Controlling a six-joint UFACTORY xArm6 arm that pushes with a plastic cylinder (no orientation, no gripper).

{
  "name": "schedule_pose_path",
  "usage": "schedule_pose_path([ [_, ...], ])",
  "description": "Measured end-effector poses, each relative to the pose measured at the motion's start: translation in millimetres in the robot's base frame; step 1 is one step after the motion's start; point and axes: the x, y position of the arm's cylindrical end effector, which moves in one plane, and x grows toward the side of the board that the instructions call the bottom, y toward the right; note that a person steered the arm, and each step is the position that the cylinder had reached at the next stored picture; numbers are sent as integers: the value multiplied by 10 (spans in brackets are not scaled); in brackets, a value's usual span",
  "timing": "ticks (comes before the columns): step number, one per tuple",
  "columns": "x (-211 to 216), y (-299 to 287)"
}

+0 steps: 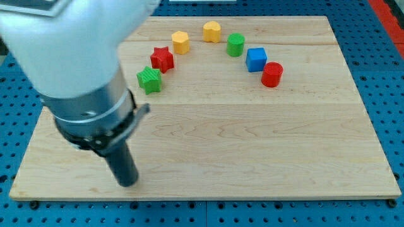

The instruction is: Push the blue triangle to the top center of the board

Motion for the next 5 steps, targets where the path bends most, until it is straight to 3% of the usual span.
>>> schedule_pose_path([
  [5,-978,-880],
])
